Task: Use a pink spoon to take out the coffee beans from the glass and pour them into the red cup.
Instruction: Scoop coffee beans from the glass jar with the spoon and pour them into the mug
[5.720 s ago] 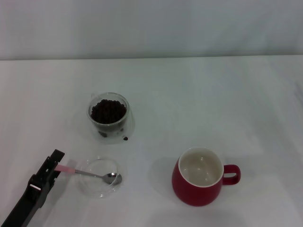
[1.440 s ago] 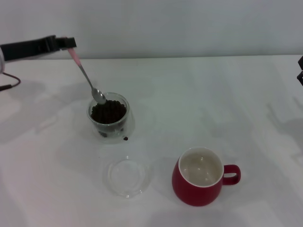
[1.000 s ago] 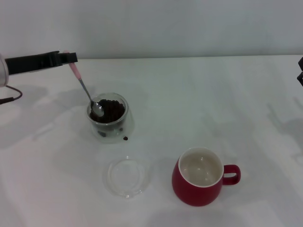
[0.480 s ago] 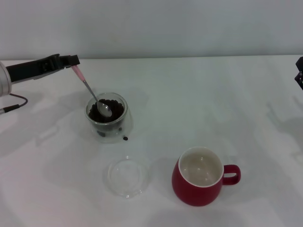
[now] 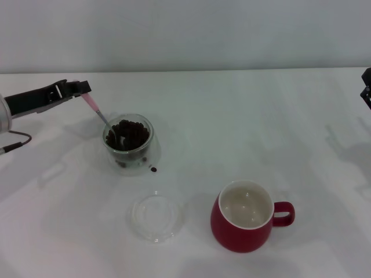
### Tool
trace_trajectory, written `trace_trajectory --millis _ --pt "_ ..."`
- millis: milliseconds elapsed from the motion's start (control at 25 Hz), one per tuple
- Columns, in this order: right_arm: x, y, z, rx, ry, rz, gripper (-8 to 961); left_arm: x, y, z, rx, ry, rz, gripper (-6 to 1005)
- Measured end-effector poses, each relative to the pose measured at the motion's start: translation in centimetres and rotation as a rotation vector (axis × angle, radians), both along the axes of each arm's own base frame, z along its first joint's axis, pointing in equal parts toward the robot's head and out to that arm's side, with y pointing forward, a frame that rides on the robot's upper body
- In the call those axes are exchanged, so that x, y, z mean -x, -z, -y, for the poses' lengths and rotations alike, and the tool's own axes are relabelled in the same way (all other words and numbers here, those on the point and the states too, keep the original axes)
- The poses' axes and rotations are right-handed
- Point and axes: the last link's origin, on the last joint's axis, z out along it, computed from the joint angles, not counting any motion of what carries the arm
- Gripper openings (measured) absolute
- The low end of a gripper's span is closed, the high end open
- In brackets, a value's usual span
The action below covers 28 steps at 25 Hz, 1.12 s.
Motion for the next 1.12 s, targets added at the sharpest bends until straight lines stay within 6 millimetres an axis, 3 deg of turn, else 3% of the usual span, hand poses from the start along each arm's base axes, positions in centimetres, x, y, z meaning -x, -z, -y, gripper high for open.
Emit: trace_trajectory --millis 440,1120 --pt "-0.1 0.1 0.0 0.006 0.006 0.001 835 1.0 0.7 1.5 -0.005 -0.068 0.141 136" --pt "-0.2 -0.6 -0.2 -0.01 -0.006 0.026 835 4.1 1.4 4.7 -0.068 -0.231 0.377 134"
